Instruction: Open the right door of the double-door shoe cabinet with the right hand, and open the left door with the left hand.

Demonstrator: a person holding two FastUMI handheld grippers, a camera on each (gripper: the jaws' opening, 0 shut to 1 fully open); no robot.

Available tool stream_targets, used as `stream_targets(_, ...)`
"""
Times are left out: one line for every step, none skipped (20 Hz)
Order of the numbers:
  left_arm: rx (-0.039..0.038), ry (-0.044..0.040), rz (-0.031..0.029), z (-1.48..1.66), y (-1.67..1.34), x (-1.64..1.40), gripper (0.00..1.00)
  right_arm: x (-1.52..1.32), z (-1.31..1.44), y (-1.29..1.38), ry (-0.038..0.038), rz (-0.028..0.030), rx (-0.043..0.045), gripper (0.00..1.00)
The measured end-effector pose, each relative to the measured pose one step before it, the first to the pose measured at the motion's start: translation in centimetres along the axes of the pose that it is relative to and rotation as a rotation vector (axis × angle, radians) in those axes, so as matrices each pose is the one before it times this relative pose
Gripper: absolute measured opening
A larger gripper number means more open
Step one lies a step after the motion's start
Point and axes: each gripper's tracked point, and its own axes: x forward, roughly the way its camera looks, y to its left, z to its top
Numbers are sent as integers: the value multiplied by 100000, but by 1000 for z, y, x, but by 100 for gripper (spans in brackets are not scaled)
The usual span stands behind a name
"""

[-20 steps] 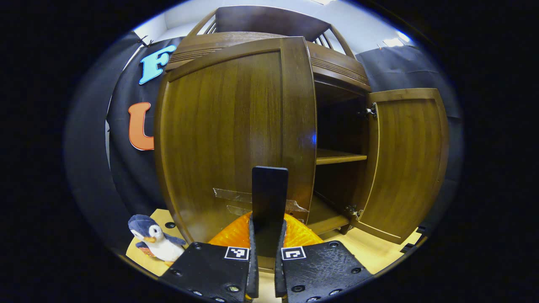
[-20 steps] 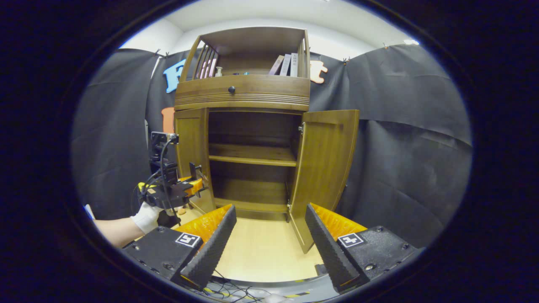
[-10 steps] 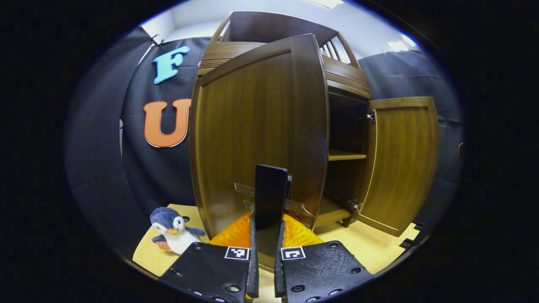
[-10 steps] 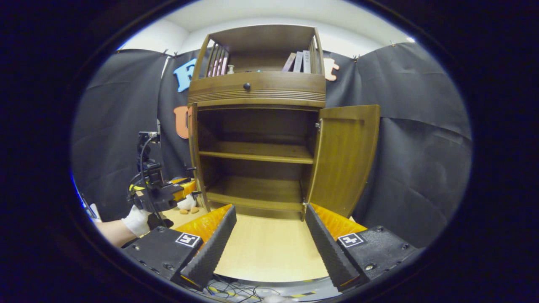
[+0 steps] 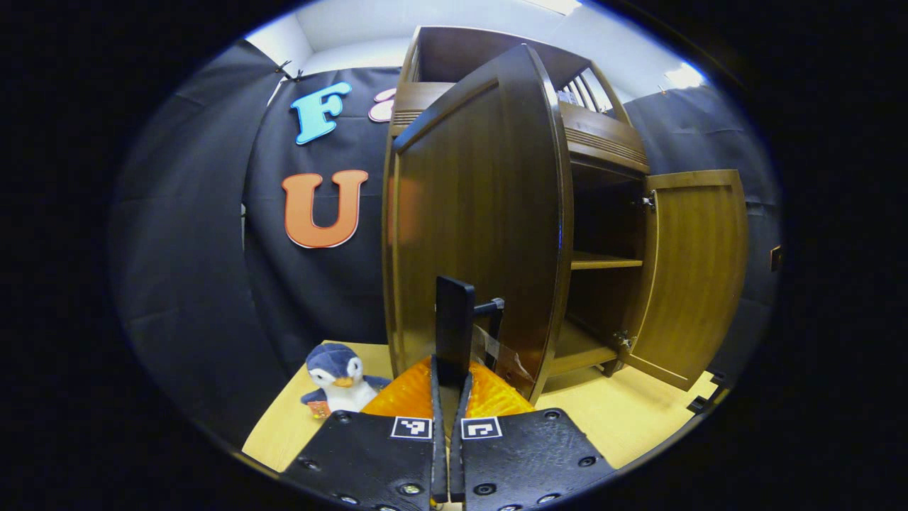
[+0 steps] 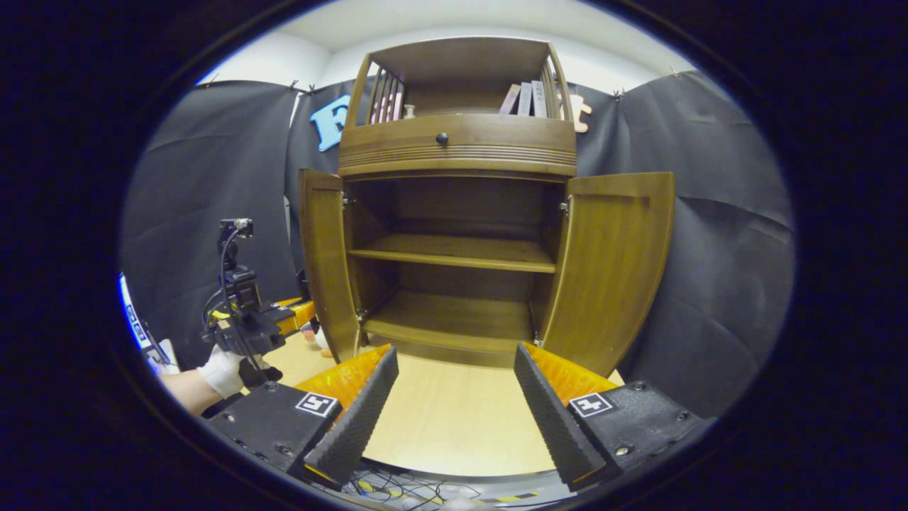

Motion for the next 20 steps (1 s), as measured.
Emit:
stream_targets(-389,-101,1343,-17,757,-239,1,87,-67,271,173,648,141,100)
stream_targets(-3,-39,1596,67,844,-270,1,38,-101,229,130,633,17,100)
stream_targets(-273,13,2260,26,926,-213,1,81,-92,187,215,524,-180,100)
stream_targets(-518,-62,1752,-190,822,-337,0,75,-75,173,51,626,-168,100)
stream_targets(-1179,260,947,-61,758,-12,0,98,-128,178,373,574,-393,100)
stream_targets(-1254,-262,1057,8,597,-153,0,77,-164,177,519,389,-467,100)
stream_targets(-815,-347,973,254,615,3,0,73,-58,109,229,376,-104,100)
stream_targets(59,-934,1155,397,661,-96,0,8,-35,29,105,400,111,100)
stream_targets(634,-499,-523,406,262,78,0,25,31,45,153,277,-40,100)
stream_targets(801,-571,-368,172,134,-55,0,43,9,-20,-83,95,28,100)
stream_targets(1146,156,-712,32,125,98,0,44,152,-27,-64,177,140,100)
stream_targets(966,-302,-640,24,111,-46,0,83,-80,-20,52,186,118,100)
stream_targets(288,234,-1270,7,50,158,0,91,34,-14,28,68,2,100)
stream_targets(28,-123,-718,-53,262,156,0,-71,-137,-84,144,51,19,100)
stream_targets(-76,64,-1633,-59,259,121,0,75,29,5,93,138,59,100)
stream_targets(339,-375,-1212,61,442,0,0,25,-142,16,274,113,56,100)
stream_targets(749,-325,-1540,110,367,-108,0,8,1,-3,146,269,-21,100)
stream_targets(479,-253,-1453,-3,545,73,0,1,-28,156,235,304,-171,100)
stream_targets(-167,406,-1622,-69,364,145,0,104,-36,45,294,152,-265,100)
stream_targets(130,162,-1737,-189,268,-50,0,62,-83,5,65,119,-159,100)
